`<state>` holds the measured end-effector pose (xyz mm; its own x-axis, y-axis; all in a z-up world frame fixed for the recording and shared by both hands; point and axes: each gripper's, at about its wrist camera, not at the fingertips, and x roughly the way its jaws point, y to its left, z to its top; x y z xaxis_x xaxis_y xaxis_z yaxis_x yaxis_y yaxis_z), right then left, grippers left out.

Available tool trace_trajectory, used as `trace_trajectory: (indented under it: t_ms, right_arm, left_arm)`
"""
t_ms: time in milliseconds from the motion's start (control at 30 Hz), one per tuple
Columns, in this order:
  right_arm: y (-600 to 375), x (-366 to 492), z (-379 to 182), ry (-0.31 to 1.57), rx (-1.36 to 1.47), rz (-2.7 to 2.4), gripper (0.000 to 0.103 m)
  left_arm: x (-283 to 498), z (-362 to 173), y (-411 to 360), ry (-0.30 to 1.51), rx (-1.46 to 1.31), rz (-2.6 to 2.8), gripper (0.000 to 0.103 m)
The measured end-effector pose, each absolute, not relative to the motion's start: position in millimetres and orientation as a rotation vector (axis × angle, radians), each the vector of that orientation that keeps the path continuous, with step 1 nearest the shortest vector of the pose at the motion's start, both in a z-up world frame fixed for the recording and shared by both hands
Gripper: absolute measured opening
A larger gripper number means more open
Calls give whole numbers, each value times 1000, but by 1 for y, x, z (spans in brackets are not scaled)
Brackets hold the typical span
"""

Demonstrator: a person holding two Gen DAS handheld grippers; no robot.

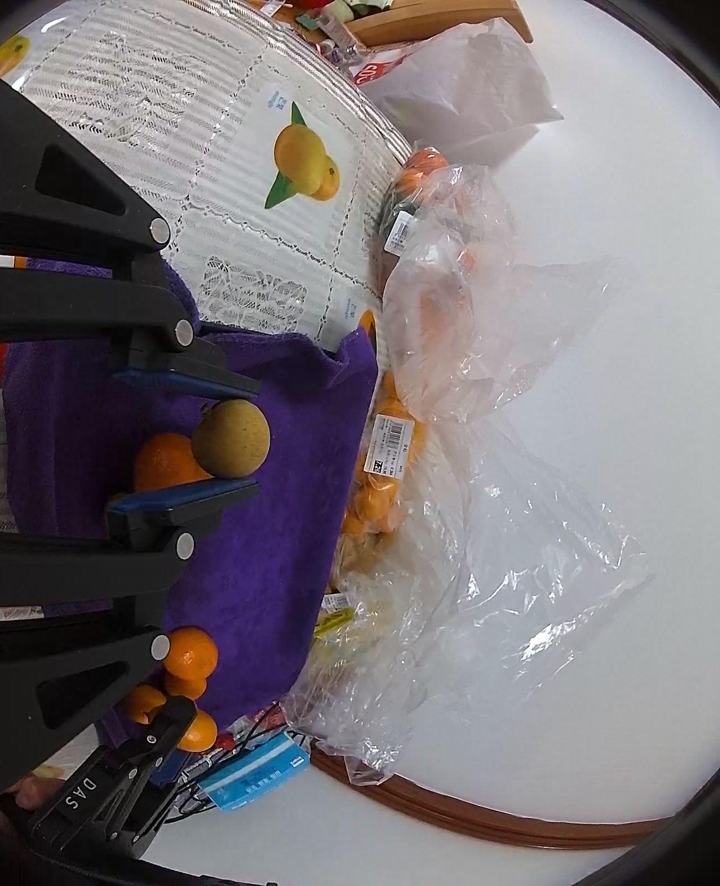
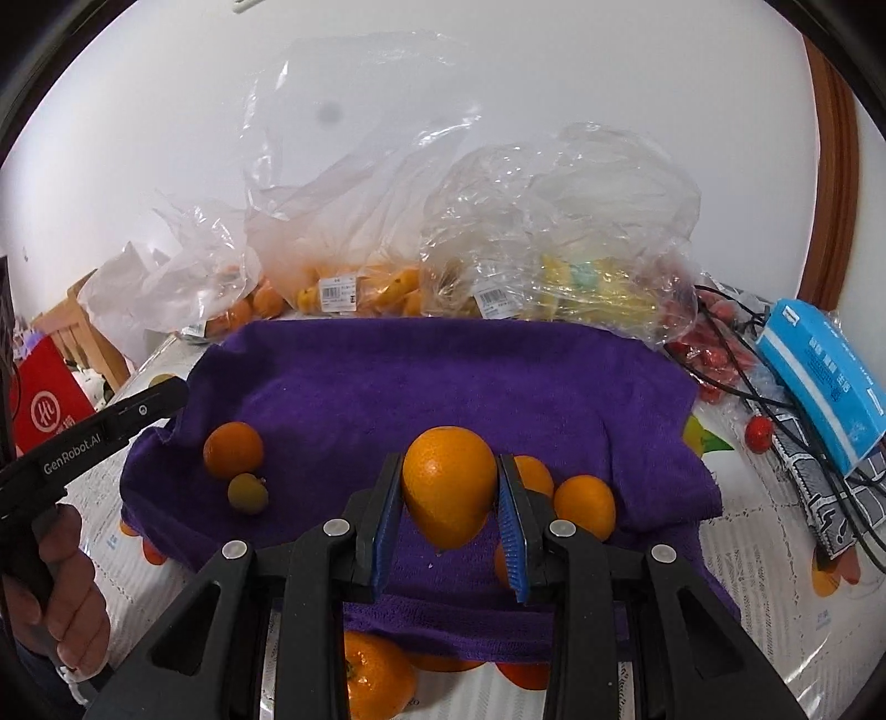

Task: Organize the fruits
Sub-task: 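Carry both held fruits over the purple towel and lower them, then open the right tool to drop its fruit while the left tool releases its fruit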

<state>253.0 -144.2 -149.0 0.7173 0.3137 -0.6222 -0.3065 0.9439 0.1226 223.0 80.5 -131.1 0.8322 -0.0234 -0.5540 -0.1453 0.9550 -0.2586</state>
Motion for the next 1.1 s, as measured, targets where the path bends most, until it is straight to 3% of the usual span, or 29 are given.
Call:
trace_trajectory:
  t_ms: [1100]
  right_arm:
    - [-152,260,-160,727,52,366,33]
  left_arm:
    - [237,-149,87,705,-302,127,27]
